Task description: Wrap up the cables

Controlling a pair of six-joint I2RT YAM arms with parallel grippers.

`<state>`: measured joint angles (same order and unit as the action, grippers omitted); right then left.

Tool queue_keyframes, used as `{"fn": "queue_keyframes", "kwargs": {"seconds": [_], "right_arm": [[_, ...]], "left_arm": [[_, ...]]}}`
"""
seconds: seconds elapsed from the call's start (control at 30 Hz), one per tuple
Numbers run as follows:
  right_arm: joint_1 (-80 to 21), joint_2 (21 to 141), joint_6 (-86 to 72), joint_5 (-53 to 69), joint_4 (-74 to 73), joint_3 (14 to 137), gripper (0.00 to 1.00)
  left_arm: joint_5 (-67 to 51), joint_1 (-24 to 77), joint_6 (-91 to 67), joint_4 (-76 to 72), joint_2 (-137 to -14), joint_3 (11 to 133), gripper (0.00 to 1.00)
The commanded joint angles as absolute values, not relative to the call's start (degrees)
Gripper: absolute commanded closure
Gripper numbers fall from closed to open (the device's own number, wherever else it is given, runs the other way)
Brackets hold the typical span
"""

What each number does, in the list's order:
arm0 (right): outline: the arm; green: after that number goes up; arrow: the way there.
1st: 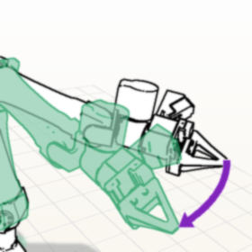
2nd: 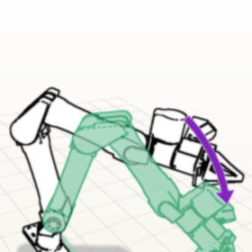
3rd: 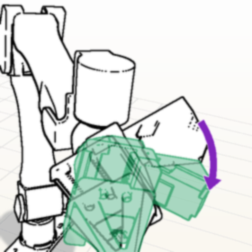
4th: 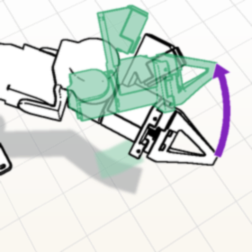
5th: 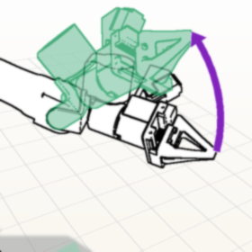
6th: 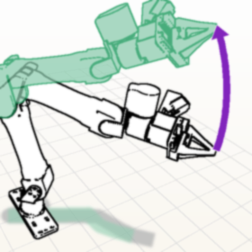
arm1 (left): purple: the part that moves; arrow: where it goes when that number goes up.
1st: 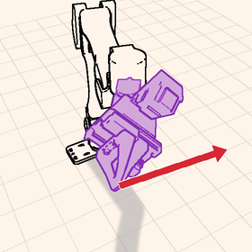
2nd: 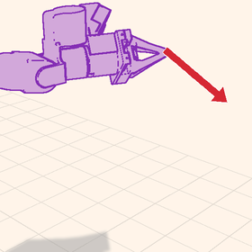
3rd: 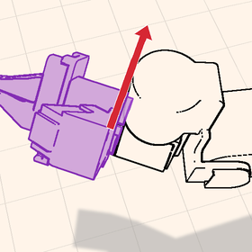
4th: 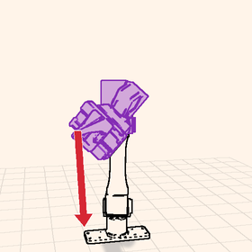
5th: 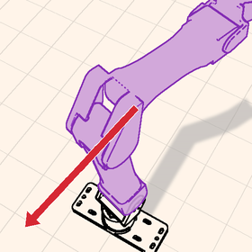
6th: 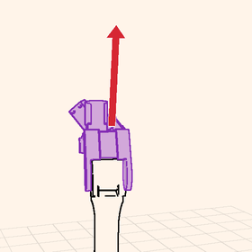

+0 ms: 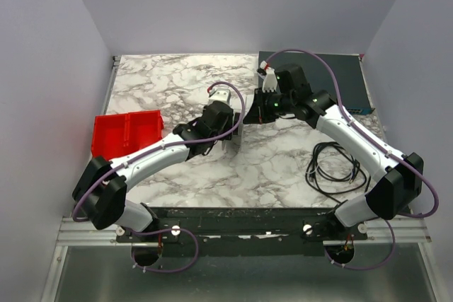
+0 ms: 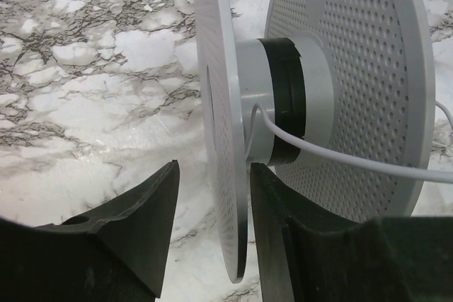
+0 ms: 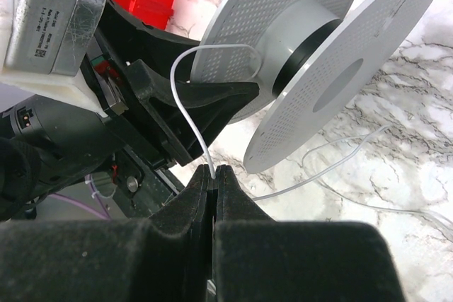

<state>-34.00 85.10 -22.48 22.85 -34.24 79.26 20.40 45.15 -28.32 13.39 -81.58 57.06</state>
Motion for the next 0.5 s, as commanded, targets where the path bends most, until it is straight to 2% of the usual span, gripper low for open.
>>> {"fn": "queue_keyframes", "kwargs": {"seconds": [0.0, 0.47], "right_arm": [[-33.47, 85.87, -22.88, 24.26, -32.87, 78.67, 0.99], [-33.49, 85.71, -22.97, 24.35, -32.52, 78.31, 0.99]], "left_arm": [[21.69, 45.69, -27.38, 13.53, -82.03, 58.07, 0.55], [23.19, 45.72, -27.86, 14.68, -83.05, 58.52, 0.75]]}}
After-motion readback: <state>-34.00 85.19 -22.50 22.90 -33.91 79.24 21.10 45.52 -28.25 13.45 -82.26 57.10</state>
